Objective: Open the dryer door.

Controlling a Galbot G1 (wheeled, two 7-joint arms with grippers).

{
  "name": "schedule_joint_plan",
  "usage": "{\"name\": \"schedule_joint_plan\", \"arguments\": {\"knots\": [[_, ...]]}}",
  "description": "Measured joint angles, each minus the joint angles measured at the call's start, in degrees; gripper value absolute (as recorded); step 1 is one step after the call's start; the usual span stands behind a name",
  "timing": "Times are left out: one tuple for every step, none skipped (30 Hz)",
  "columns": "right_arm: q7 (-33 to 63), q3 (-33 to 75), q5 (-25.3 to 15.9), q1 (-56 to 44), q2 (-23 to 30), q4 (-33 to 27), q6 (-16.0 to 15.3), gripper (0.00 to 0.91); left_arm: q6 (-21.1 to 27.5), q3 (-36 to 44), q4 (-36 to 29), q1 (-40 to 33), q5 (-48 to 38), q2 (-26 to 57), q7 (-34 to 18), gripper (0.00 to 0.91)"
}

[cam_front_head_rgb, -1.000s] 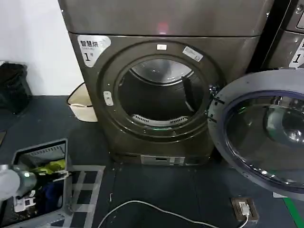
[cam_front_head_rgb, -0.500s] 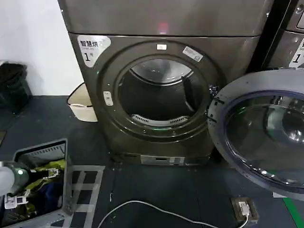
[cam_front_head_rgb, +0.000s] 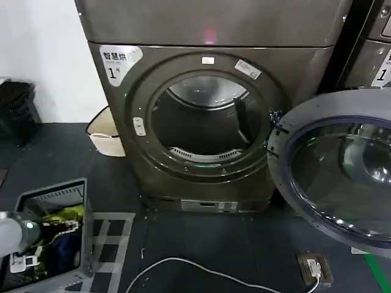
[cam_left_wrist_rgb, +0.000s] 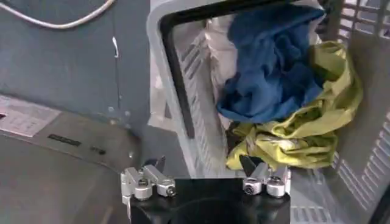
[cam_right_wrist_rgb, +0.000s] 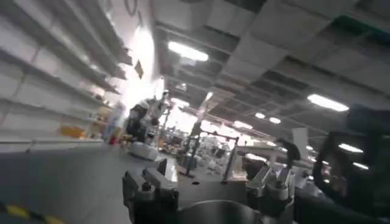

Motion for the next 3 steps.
{"name": "schedule_joint_plan", "arguments": {"knots": [[0.02,0.2,0.12,-0.1,0.0,0.05,0.05,0.907,0.01,0.0,0.08,0.04,0.01,-0.01,0.0,0.907],[0.02,0.44,0.32,-0.18,0.06,0.22,0.05,0.907,0.01,0.0,0.24,0.25,-0.02,0.09,-0.01,0.907],[0.02,0.62,0.55,-0.2,0.2,0.36,0.05,0.907,0.0,0.0,0.56,0.43,-0.13,0.26,0.01,0.907]]}}
